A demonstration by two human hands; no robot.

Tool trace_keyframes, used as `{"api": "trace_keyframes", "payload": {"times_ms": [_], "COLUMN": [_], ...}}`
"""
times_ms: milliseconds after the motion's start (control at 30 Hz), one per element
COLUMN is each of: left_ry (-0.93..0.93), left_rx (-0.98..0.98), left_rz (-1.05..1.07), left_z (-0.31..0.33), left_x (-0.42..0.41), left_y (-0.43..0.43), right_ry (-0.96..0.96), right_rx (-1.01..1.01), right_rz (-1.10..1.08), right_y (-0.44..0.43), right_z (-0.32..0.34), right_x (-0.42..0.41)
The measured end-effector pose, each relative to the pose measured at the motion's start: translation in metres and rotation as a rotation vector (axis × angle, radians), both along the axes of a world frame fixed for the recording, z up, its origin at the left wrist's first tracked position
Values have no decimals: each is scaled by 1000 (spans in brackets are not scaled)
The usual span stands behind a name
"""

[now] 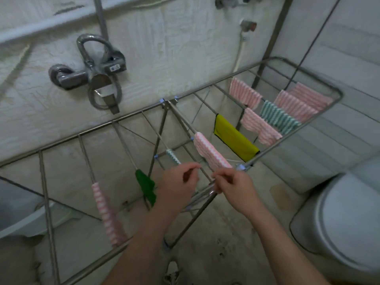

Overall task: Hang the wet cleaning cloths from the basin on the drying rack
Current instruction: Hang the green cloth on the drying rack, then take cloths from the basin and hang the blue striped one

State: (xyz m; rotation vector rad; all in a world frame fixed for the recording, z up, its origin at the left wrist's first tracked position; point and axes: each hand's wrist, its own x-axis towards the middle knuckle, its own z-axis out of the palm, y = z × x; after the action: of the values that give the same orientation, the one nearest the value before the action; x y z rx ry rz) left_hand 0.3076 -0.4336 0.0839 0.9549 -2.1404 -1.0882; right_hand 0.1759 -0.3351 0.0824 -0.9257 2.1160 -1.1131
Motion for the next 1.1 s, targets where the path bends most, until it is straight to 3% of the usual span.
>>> {"api": "trace_keyframes", "payload": {"times_ms": [200, 400, 667, 933, 1100], "left_ry": [82, -38, -266, -492, -606], "left_rx": [87, 90, 22, -414, -945], "left_rz": [-284, -628, -1125, -1619, -1788], "left_z": [4, -4, -40, -114, -153], "left_x": [-104, -199, -277, -307, -307], "left_y": [72, 169, 319, 441, 495], "right_ry": [-7, -28, -76, -302, -451], "right_rx": [-44, -24, 139, 302, 401], "right_rz": [-203, -504, -863, -1130, -1083], "right_y": [95, 217, 372, 503, 540], "right_z": [21, 15, -46, -142, -184], "right_x": [-68, -124, -163, -138, -117]}}
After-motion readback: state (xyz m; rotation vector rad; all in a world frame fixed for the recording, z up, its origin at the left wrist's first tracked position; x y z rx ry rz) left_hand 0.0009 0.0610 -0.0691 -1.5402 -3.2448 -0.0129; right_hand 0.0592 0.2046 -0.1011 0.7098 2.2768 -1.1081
